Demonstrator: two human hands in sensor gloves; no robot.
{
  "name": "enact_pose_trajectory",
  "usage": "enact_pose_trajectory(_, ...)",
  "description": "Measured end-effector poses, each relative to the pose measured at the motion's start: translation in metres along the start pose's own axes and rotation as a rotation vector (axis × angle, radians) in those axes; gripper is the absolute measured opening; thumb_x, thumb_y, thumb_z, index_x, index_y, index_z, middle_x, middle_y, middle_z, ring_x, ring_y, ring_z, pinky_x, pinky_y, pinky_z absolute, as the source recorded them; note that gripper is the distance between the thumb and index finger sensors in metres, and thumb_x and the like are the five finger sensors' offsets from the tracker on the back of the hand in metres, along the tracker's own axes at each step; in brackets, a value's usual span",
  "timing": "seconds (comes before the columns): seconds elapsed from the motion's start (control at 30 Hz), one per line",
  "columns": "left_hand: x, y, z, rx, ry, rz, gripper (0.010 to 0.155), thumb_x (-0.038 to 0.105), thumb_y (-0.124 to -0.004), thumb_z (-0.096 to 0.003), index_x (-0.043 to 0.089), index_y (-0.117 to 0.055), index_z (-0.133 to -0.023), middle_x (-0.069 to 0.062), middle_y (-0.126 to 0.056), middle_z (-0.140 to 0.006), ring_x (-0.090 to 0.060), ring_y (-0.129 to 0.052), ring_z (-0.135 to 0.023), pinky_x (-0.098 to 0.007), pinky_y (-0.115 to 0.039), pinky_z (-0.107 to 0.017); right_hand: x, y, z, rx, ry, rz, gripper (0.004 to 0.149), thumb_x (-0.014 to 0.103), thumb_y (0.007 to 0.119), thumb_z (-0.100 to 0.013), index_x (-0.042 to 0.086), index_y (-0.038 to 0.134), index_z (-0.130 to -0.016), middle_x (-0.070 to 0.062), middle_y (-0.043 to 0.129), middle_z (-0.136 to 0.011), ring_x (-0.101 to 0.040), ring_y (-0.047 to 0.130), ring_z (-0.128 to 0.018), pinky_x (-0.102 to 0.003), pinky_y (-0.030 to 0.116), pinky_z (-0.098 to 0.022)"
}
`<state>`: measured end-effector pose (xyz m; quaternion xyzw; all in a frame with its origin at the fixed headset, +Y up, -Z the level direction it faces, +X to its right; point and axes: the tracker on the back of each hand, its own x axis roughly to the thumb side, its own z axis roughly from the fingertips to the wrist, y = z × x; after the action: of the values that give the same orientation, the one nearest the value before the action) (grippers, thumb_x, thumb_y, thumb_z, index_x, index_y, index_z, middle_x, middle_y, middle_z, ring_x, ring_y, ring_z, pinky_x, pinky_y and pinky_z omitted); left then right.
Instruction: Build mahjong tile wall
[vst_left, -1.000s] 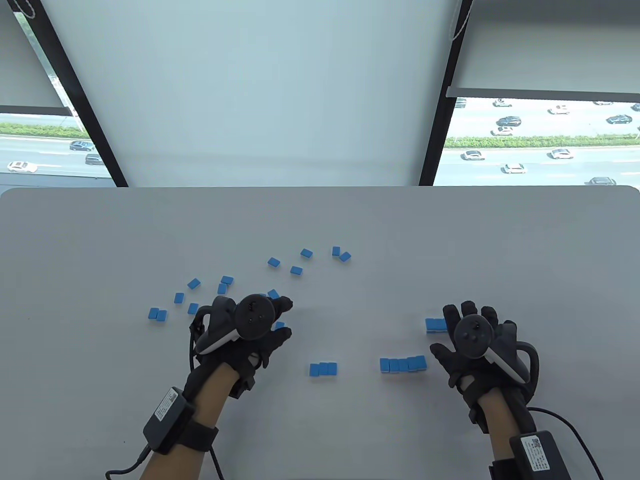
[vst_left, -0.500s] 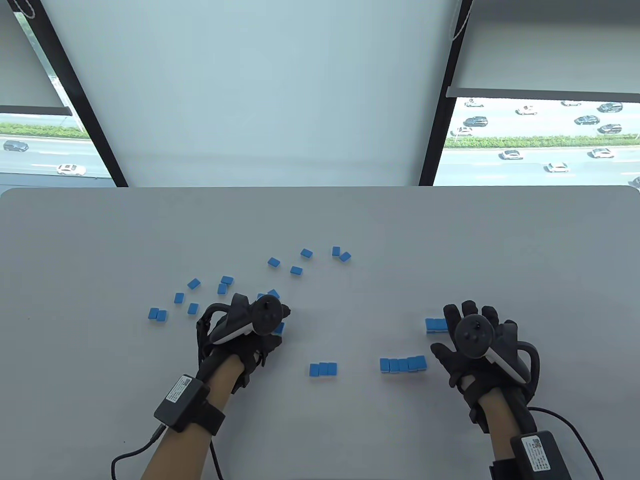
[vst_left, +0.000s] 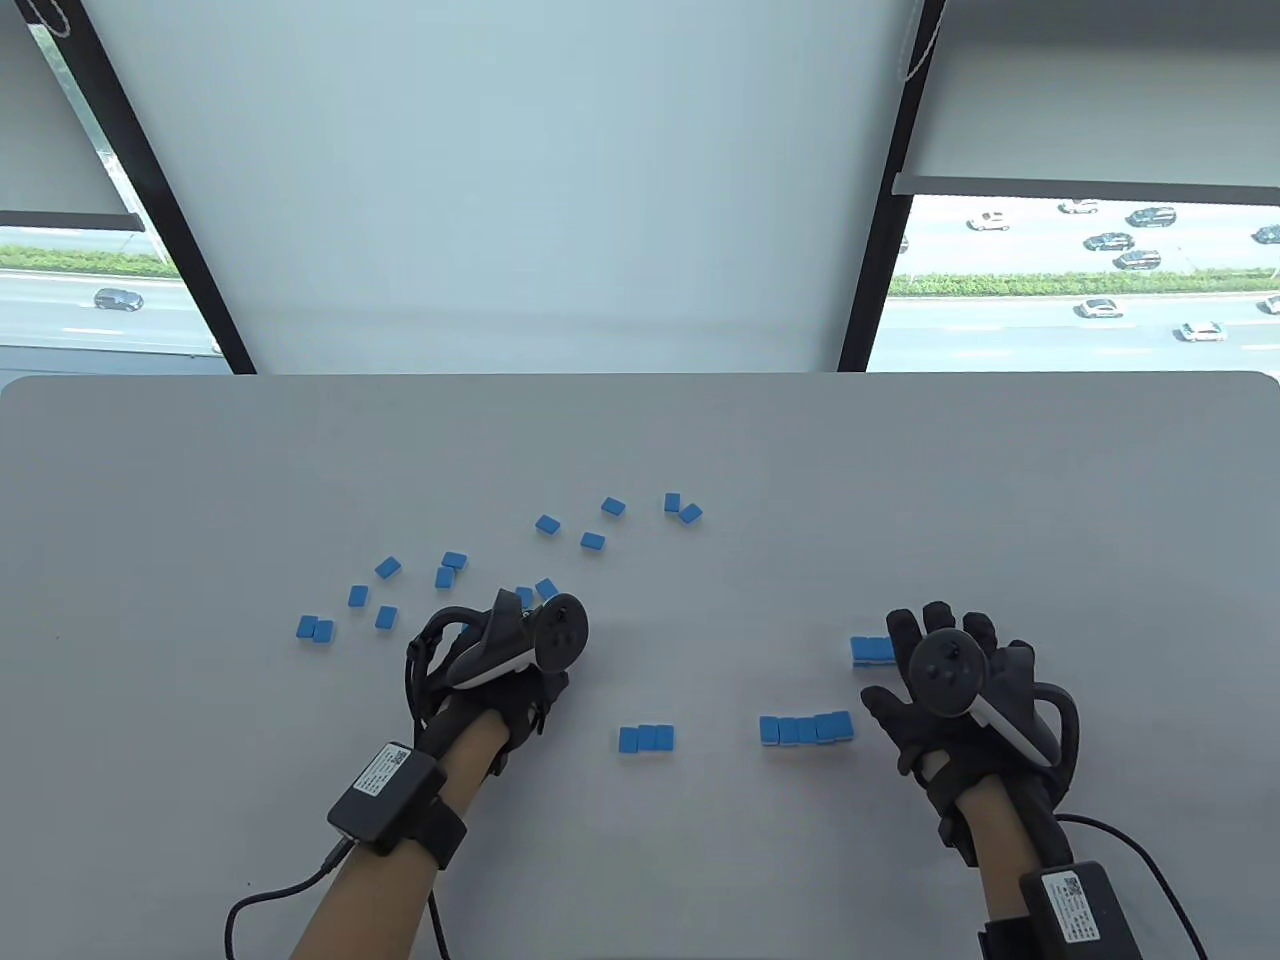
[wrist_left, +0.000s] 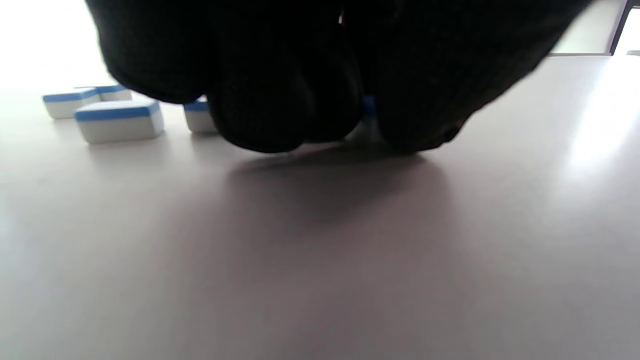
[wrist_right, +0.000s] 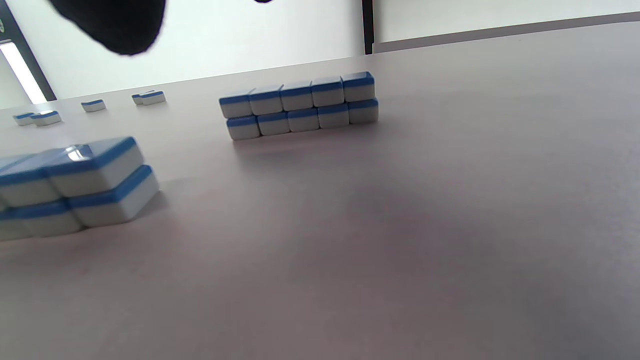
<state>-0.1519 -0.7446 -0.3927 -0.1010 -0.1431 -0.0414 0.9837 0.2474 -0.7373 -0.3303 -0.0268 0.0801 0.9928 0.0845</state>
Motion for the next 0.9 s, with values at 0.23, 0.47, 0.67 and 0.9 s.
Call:
enact_pose_trajectory(0.23,0.0,0.02,0.028,0.048,0.004,0.105,0.059,0.043,-0.092,-0.0388,0.023,-0.079,-0.093,0.0,-0.091,-0.081,-0.02,-0.1,-0.057,-0.051,-0.083,-0.053,0.001,0.0,0.0,0.003,-0.003,0.001,0.08,0.066,0.066,-0.045,0.038,0.026,-0.108,0.0,0.016,-0.116,-0.041,0.015,-0.104,-0.066,0.014,-0.067)
enact_pose_trajectory(0.47,0.006,0.027,0.061,0.134,-0.039,0.165,0.059,0.045,-0.092,-0.0387,0.024,-0.079,-0.093,0.002,-0.092,-0.08,-0.019,-0.101,-0.057,-0.05,-0.084,-0.052,0.002,0.0,0.0,-0.002,-0.007,0.0,0.08,0.066,0.066,-0.045,0.038,0.025,-0.108,0.0,0.016,-0.116,-0.041,0.015,-0.104,-0.066,0.014,-0.067)
enact_pose_trajectory(0.67,0.023,0.012,0.067,0.107,-0.086,0.188,0.06,0.045,-0.092,-0.0387,0.023,-0.078,-0.093,0.002,-0.092,-0.08,-0.018,-0.102,-0.058,-0.05,-0.085,-0.052,0.002,0.001,0.0,0.006,-0.006,0.001,0.08,0.066,0.066,-0.045,0.038,0.025,-0.108,0.0,0.016,-0.116,-0.041,0.015,-0.104,-0.066,0.014,-0.067)
enact_pose_trajectory(0.9,0.041,-0.007,0.057,0.026,-0.12,0.144,0.061,0.045,-0.092,-0.0387,0.022,-0.077,-0.093,0.002,-0.091,-0.081,-0.021,-0.101,-0.06,-0.051,-0.084,-0.053,0.003,0.003,-0.001,0.011,-0.005,0.011,0.08,0.066,0.066,-0.045,0.038,0.025,-0.108,0.0,0.016,-0.116,-0.041,0.015,-0.104,-0.066,0.014,-0.067)
